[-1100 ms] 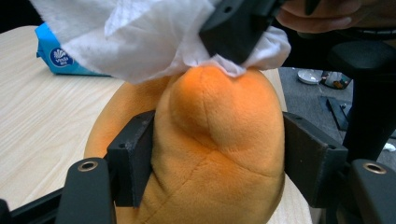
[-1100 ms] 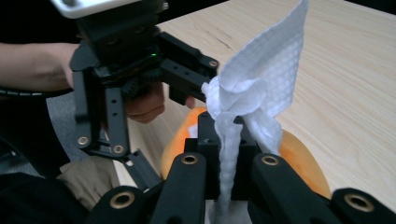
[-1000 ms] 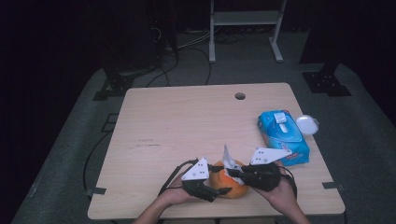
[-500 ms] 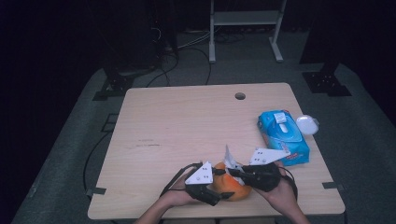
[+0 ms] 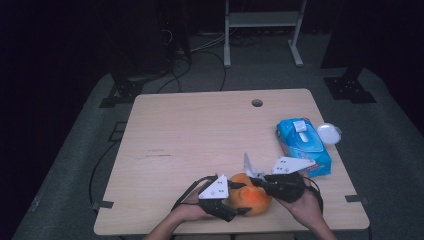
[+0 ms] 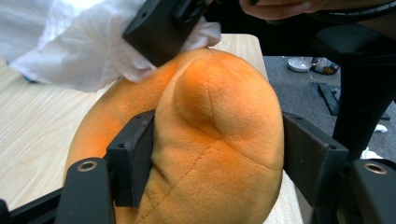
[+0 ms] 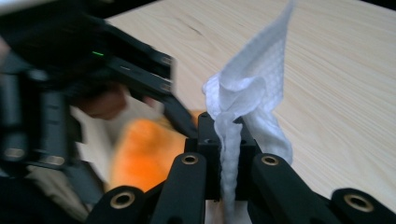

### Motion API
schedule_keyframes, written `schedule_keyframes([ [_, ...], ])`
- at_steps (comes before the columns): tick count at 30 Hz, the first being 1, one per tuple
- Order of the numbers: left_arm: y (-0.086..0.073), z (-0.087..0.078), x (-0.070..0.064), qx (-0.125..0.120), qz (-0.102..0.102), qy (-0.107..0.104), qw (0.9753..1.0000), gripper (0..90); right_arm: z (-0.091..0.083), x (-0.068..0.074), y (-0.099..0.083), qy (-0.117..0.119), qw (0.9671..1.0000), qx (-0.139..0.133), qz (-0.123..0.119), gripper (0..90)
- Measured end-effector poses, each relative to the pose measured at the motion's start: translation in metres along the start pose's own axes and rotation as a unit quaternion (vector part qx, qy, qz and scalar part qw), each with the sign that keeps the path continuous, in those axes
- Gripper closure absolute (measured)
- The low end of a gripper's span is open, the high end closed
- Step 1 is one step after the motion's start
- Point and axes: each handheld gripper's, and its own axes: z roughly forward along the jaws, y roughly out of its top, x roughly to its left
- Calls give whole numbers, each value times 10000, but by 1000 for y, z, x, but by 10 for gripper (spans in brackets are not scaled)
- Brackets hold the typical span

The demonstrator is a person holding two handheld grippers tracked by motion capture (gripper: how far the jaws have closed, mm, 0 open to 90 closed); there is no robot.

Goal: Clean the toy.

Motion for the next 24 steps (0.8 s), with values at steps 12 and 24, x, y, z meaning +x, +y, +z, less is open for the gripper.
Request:
schedule_keyframes([
  [12, -5, -13, 17, -188, -476, 222, 9984, 322, -14, -14, -5, -155, 9994, -172, 262, 860],
  [24, -7, -18, 22, -149, -523, 306, 9980, 321, -16, -29, -15, -124, 9983, -173, 538, 861],
])
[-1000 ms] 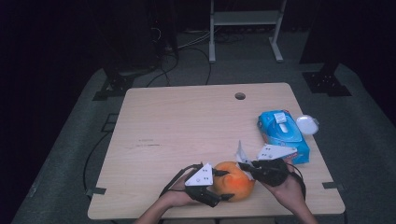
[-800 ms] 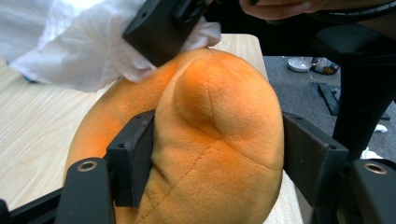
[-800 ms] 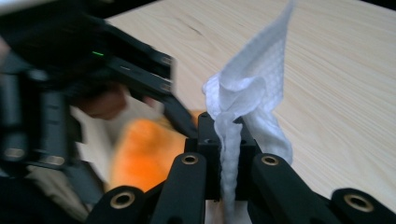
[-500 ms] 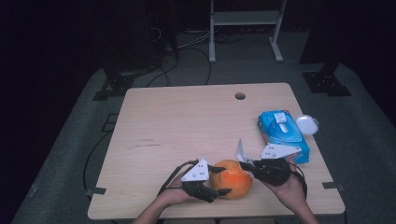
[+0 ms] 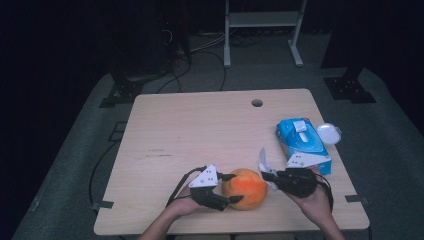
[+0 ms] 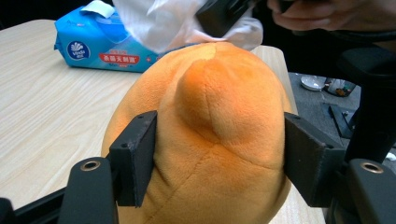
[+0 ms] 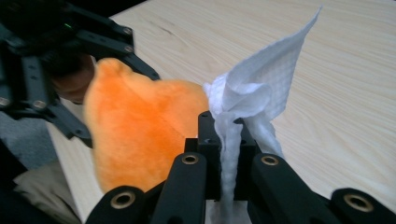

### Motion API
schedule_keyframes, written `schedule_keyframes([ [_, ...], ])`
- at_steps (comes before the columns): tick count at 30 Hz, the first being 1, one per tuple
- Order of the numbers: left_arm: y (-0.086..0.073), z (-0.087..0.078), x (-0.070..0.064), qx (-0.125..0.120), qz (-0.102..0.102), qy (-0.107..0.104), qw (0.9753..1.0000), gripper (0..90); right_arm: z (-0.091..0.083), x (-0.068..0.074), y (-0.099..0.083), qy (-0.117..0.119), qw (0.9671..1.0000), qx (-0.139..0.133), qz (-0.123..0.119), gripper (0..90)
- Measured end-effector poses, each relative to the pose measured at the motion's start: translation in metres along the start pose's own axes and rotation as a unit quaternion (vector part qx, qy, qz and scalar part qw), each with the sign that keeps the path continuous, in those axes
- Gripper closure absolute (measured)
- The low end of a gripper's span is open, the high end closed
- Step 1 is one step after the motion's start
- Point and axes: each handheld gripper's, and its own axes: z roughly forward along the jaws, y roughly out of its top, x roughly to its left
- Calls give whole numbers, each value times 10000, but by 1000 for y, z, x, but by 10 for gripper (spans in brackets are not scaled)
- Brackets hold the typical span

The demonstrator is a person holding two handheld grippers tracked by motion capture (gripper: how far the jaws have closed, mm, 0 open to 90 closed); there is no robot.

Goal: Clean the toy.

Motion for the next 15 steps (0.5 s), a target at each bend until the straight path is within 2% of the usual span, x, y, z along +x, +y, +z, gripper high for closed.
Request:
schedule_keyframes([
  [2, 0, -1, 0, 15, -22, 37, 10000, 321, 0, 4, 2, 80, 9999, -23, -60, 860],
  [3, 1, -2, 1, 28, -20, 75, 10000, 321, 2, 13, 5, 268, 9993, -32, -244, 860],
  [5, 0, -4, 3, 38, -18, 103, 9999, 321, 4, 17, 6, 146, 9991, 74, -398, 860],
  [8, -1, -6, 4, 5, -79, 152, 9999, 321, 4, 10, 3, 135, 9995, 93, -276, 861],
  [11, -1, -6, 7, -14, -138, 150, 9998, 321, 0, -2, -1, 51, 10000, 74, -42, 860],
  [14, -1, -6, 8, -10, -122, 158, 9998, 318, -2, 3, 2, 133, 9999, 10, -93, 860],
  [15, -2, -7, 8, -6, -137, 183, 9997, 317, 0, 11, 5, 297, 9993, -10, -232, 860],
])
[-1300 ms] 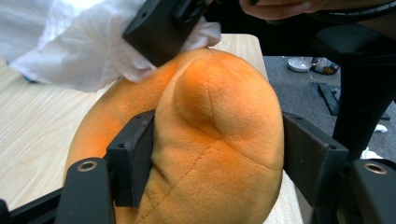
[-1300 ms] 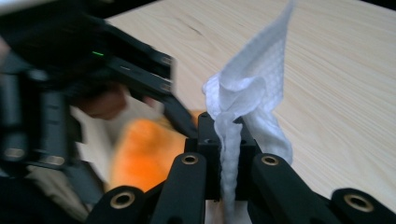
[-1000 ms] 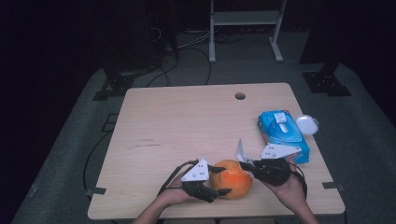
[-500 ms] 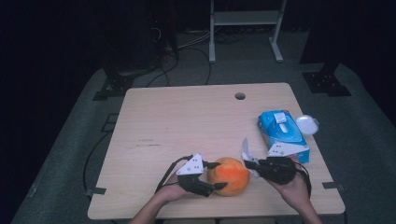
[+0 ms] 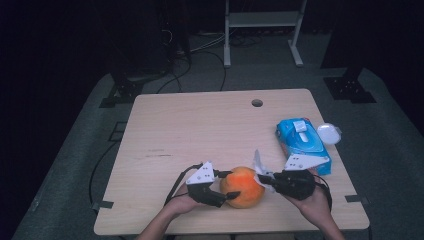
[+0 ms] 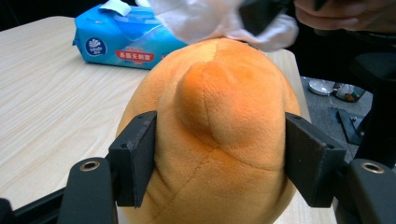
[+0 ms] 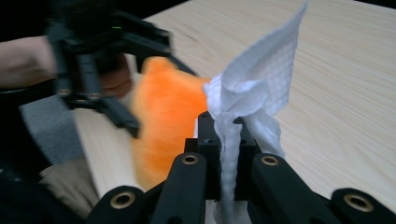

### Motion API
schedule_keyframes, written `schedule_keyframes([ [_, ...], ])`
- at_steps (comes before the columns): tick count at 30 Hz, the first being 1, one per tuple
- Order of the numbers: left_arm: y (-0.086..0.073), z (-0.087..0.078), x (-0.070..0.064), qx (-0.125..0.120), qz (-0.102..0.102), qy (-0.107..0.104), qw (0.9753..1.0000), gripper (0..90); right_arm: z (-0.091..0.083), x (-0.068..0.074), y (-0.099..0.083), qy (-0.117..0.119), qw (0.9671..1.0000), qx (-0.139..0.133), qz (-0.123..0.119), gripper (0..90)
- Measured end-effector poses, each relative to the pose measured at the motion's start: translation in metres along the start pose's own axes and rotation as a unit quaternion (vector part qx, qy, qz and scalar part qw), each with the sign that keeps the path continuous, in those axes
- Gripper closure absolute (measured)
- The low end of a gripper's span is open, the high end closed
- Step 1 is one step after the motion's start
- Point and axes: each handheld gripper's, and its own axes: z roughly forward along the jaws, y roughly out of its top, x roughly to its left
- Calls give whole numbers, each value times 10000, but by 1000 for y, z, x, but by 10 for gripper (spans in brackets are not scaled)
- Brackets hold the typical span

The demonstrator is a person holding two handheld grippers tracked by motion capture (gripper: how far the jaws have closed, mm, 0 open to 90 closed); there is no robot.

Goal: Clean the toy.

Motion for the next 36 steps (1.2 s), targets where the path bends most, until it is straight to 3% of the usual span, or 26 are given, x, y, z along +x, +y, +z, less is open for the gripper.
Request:
schedule_keyframes([
  [4, 0, -2, 2, -2, -49, 49, 10000, 314, 6, 3, -1, -57, 9998, 143, -115, 860],
  [6, 0, -2, 3, 0, -76, 89, 9999, 314, 6, -8, -6, -179, 9996, 228, 9, 861],
  [9, 0, -2, 4, -28, -105, 83, 9999, 314, 2, -12, -8, -244, 9994, 215, 116, 861],
  [14, -1, -3, 6, -49, -187, 104, 9998, 312, 1, -1, -1, -23, 10000, 68, 8, 860],
  [17, -1, -5, 7, -7, -157, 160, 9997, 307, 8, 3, -1, -48, 9997, 196, -117, 859],
  [22, -1, -5, 9, -23, -241, 207, 9995, 308, 3, -16, -11, -297, 9988, 287, 262, 861],
  [25, -1, -3, 7, -49, -247, 170, 9995, 310, 1, -12, -7, -147, 9995, 133, 266, 860],
  [26, -1, 1, 5, -53, -225, 136, 9996, 310, 2, -4, 0, 9, 9998, 17, 178, 860],
  [32, 2, 10, -5, -3, -97, 66, 9999, 309, 20, 18, 8, 121, 9998, 91, -139, 861],
  [36, 4, 14, -10, 17, 25, 57, 10000, 307, 24, 26, 11, 300, 9994, -35, -184, 860],
])
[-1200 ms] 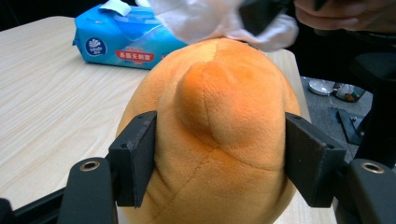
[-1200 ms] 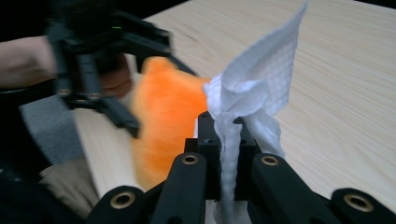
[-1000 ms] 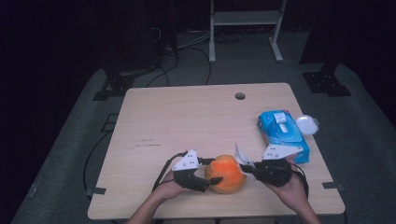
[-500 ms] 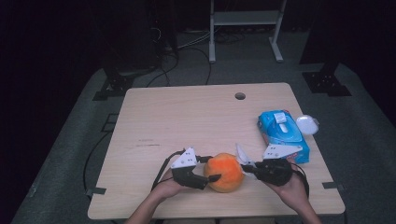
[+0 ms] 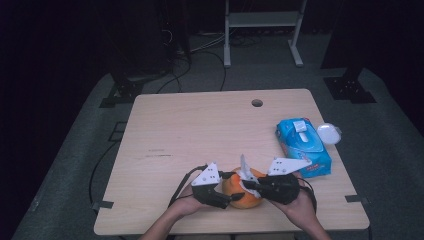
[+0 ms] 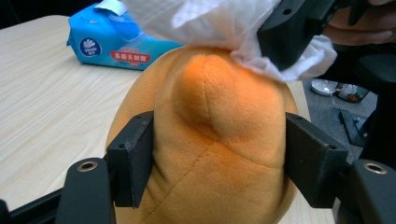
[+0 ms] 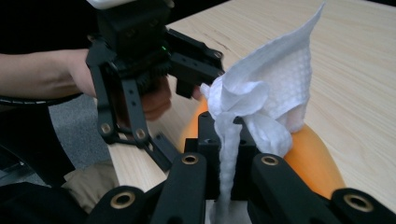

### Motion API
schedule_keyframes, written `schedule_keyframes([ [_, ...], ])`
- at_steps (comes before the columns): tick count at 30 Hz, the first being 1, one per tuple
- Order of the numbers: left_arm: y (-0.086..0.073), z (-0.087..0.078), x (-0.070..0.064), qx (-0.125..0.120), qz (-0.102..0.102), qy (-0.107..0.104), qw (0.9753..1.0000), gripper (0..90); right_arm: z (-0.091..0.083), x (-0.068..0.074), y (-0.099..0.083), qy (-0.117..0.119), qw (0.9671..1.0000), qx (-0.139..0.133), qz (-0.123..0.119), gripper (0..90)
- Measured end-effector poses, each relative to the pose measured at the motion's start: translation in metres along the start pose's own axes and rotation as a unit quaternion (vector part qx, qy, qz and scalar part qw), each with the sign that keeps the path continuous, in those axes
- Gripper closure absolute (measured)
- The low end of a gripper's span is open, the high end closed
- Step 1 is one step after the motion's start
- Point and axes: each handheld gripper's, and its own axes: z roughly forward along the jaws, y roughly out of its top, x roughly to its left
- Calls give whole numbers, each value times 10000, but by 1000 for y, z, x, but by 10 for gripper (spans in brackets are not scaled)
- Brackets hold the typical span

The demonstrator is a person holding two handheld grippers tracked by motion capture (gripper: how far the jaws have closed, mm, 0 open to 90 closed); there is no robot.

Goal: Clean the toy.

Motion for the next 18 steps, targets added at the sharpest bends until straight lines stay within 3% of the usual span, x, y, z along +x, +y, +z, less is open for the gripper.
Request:
schedule_keyframes([
  [3, 1, 0, 0, -12, -37, 20, 10000, 308, 1, 2, 1, -124, 9999, 57, -89, 861],
  [8, 2, 4, -1, -23, -111, -1, 9999, 306, -4, -14, -4, -288, 9995, -11, 118, 862],
  [12, 1, 5, -3, -12, -33, -33, 10000, 310, -2, -4, -1, -281, 9996, 0, 13, 862],
  [15, 3, 10, -11, 65, 140, -2, 9999, 312, 5, 7, 3, 15, 9999, -63, -142, 862],
  [16, 4, 10, -13, 69, 153, 32, 9999, 311, 9, 13, 5, -182, 9993, 65, -317, 862],
  [18, 4, 9, -10, 47, 99, -9, 9999, 302, 7, 8, 4, -266, 9992, 49, -280, 862],
])
